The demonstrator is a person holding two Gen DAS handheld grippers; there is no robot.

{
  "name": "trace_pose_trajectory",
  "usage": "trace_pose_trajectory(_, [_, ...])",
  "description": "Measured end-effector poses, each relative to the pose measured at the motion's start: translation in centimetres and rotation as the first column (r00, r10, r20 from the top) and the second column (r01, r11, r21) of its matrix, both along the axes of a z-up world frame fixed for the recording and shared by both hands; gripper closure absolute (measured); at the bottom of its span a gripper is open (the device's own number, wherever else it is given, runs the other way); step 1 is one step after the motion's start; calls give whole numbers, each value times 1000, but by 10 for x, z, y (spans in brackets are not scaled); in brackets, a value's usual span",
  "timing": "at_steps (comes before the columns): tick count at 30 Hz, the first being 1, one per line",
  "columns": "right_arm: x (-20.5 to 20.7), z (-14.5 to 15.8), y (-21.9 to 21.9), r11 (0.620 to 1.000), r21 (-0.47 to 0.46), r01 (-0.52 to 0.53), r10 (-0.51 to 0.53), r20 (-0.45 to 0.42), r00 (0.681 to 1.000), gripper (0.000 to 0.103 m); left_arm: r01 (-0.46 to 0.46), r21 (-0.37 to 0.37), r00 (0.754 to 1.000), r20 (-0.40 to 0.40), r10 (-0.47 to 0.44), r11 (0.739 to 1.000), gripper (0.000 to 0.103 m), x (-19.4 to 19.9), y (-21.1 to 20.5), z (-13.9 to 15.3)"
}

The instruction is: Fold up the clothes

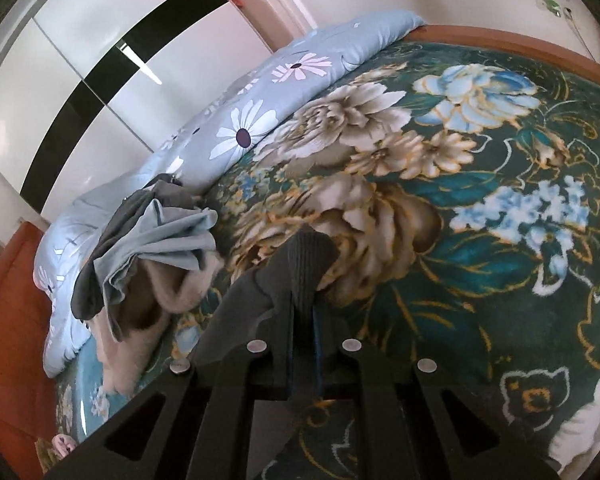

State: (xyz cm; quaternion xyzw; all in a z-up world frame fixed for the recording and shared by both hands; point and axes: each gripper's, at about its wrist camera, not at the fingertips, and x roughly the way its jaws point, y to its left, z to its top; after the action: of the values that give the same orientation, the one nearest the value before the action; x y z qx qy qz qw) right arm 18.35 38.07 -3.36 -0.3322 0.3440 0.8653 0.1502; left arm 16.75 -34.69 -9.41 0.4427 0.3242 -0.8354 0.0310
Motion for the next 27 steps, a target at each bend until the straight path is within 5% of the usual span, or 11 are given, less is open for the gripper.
trace_pose_trajectory(4, [-1,-2,0,1000,2,-10,10,11,1000,95,66,39,998,-18,-65,997,39,-3,7,-2])
trace_pose_trajectory(9, [-3,-8,1,1000,-12,-6,7,25,1000,95,44,-23,998,-33,-45,999,79,3,9,7])
trace_pose_trajectory(19, [-4,1,3,999,-32,-6,6,-10,1000,95,-33,-3,993,-116,33,999,89,8,6,32])
trace_pose_trajectory(27, [-11,44,5,998,-46,-49,41,-165,985,95,-41,-53,970,-243,26,998,90,-3,8,79])
